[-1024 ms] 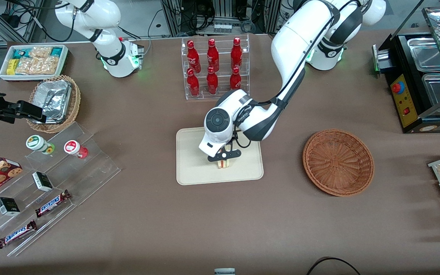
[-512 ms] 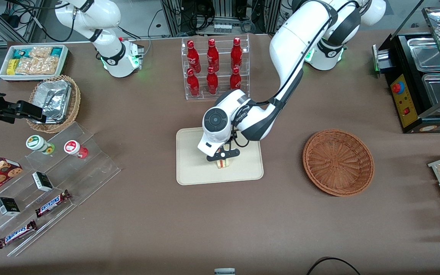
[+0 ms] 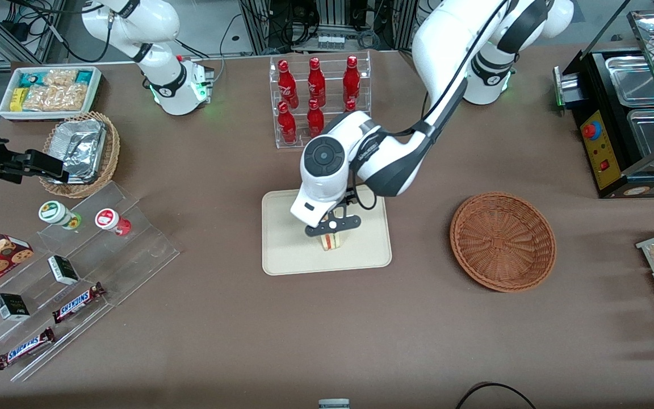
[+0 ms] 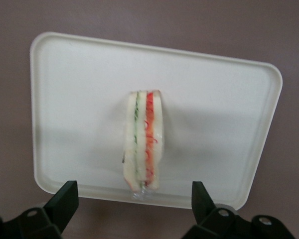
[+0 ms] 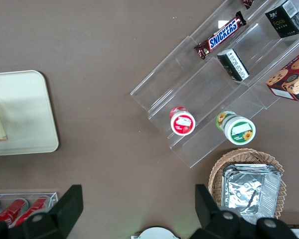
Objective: Place sandwich from basket to tray
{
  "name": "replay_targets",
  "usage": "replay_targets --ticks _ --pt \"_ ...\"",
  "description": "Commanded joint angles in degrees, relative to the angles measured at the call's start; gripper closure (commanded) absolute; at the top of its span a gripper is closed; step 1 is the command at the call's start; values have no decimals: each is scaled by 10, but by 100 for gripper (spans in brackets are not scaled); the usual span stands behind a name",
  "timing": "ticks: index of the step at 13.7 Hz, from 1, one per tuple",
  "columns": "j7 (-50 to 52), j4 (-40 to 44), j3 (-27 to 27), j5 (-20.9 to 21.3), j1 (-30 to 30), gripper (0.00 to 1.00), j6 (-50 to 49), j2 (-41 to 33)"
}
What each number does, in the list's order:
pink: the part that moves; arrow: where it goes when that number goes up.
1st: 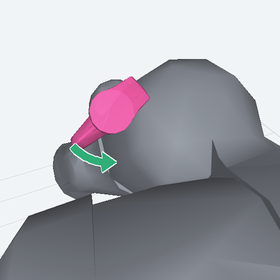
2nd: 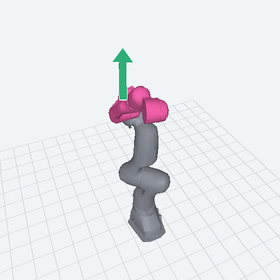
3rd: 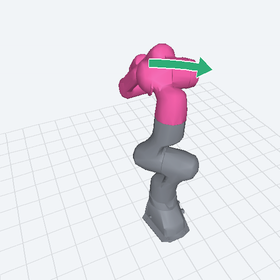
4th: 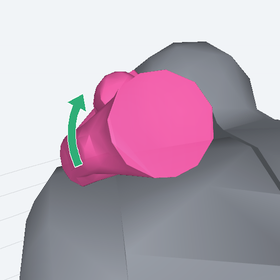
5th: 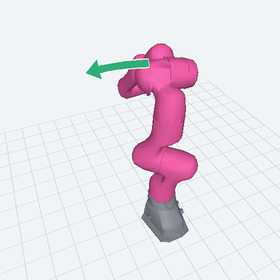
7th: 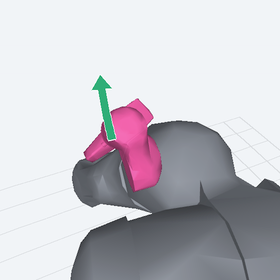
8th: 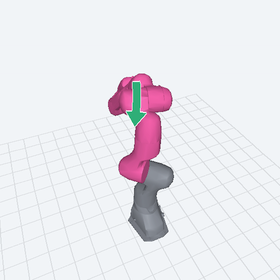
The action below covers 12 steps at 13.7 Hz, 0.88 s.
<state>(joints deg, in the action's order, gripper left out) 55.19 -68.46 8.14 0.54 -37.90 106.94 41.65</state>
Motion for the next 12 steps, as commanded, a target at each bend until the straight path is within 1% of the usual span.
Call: replay_targets --ticks 1,2,3,4,6,8,10,12 --pt "-75 -4 -37 -7 -2 0 -39 -33" --pt "-80 -9 -66 -13 -2 0 -53 -49" --pt "-91 -18 -100 -28 -2 0 -72 -66" --pt "-110 -40 -113 -39 -2 0 -75 -82" --pt "-171 -79 -145 -42 -2 0 -68 -109" --pt "-190 -85 -152 -44 -2 0 -69 -117" --pt "-223 -100 -186 -75 -2 0 -70 -132" --pt "-269 -126 -203 -87 -2 0 -70 -158"
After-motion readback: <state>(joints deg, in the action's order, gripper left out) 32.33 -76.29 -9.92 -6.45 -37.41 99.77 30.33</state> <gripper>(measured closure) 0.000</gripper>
